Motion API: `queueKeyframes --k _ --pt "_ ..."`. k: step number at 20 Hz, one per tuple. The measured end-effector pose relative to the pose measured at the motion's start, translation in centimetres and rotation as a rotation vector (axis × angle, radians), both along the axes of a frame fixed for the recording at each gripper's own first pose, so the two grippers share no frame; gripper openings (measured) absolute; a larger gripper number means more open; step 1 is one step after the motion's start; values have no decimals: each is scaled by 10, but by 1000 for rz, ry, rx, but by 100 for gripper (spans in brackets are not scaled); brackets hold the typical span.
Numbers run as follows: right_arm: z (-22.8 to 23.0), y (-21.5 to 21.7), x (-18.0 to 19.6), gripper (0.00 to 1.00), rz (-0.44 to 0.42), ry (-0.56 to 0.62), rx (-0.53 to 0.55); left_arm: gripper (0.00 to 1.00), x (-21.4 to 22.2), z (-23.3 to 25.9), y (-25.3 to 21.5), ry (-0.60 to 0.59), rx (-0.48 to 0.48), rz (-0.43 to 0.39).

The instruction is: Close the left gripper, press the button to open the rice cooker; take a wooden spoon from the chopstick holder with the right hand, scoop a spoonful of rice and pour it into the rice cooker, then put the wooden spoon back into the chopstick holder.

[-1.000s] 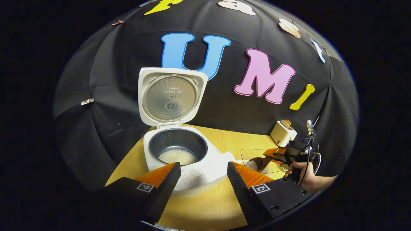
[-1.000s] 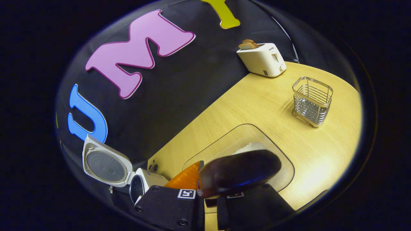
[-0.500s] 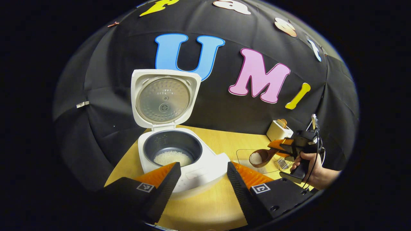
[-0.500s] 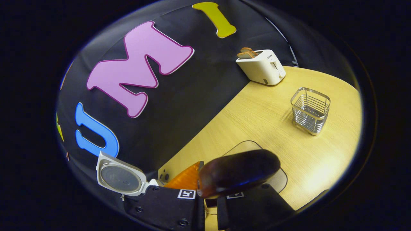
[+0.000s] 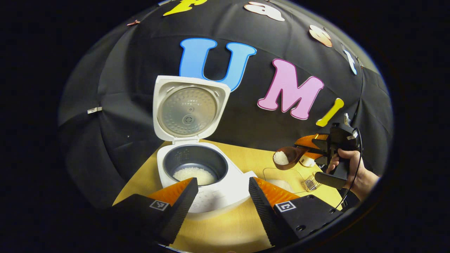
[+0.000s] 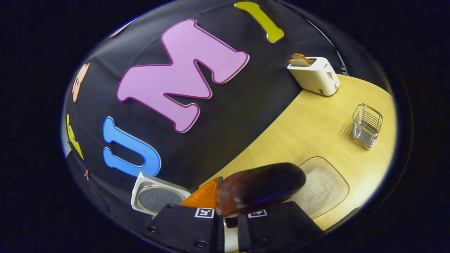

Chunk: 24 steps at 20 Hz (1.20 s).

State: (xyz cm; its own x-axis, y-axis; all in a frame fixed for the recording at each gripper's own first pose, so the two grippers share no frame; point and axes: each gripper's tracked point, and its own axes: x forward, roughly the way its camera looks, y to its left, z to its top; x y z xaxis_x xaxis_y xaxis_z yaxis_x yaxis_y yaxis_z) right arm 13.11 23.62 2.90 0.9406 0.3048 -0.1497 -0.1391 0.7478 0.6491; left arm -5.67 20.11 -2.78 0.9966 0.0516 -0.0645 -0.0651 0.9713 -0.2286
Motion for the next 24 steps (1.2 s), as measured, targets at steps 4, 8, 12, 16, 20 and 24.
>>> queueKeyframes --k 4,8,12,16,20,24 --pt "20 60 -5 7 99 -5 37 94 -9 -1 28 -10 -7 45" --pt "23 120 -7 7 191 -11 9 94 -19 -4 55 -13 -40 98" --pt "6 178 -5 7 276 -5 -66 94 -29 -12 79 -11 -79 156" --pt "-20 226 -1 7 348 -40 -194 94 -41 -22 100 4 -111 212" --pt "-49 250 2 7 409 -117 -415 94 -47 -29 114 17 -127 253" --pt "-58 269 -1 7 465 -282 -658 94 -47 -32 122 20 -130 276"
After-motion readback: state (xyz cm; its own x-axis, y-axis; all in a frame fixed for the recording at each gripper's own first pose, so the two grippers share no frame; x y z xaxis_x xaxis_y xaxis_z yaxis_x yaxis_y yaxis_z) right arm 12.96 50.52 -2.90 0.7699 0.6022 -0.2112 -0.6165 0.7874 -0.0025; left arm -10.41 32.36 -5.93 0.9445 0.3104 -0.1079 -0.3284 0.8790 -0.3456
